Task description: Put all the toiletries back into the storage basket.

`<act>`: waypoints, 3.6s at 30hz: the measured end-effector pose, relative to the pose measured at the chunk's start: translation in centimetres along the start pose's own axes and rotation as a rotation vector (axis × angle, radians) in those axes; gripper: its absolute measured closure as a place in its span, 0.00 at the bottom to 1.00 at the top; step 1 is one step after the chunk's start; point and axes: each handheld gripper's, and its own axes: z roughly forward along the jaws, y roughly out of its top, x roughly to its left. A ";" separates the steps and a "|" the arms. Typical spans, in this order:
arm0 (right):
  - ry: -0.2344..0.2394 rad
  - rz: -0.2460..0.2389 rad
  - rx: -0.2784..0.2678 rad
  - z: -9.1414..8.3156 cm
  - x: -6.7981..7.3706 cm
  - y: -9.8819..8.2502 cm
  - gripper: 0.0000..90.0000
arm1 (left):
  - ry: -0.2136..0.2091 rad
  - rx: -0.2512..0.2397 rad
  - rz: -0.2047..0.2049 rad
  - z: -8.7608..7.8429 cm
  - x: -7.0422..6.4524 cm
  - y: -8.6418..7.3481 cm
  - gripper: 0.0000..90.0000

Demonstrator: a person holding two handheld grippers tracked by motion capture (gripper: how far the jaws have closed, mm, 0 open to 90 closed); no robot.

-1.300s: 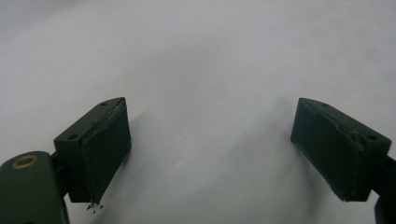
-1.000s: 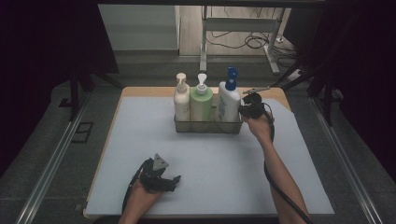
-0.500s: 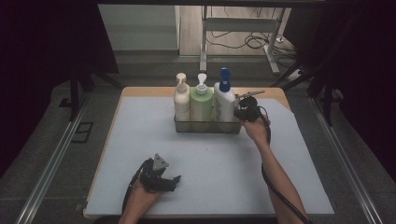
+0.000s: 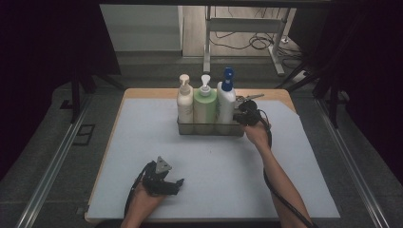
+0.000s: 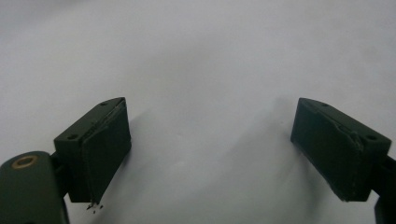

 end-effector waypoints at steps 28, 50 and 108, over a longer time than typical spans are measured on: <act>0.013 -0.043 -0.001 -0.9 1.4 -0.3 1.00 | -0.001 0.001 -0.001 0.0 0.0 0.0 0.13; -0.015 -0.064 -0.019 -2.1 1.4 -0.2 0.81 | -0.001 0.000 -0.001 0.0 0.0 0.0 0.13; 0.066 -0.211 -0.022 -10.2 4.3 -3.2 0.00 | 0.000 -0.002 -0.001 0.0 0.0 0.0 0.13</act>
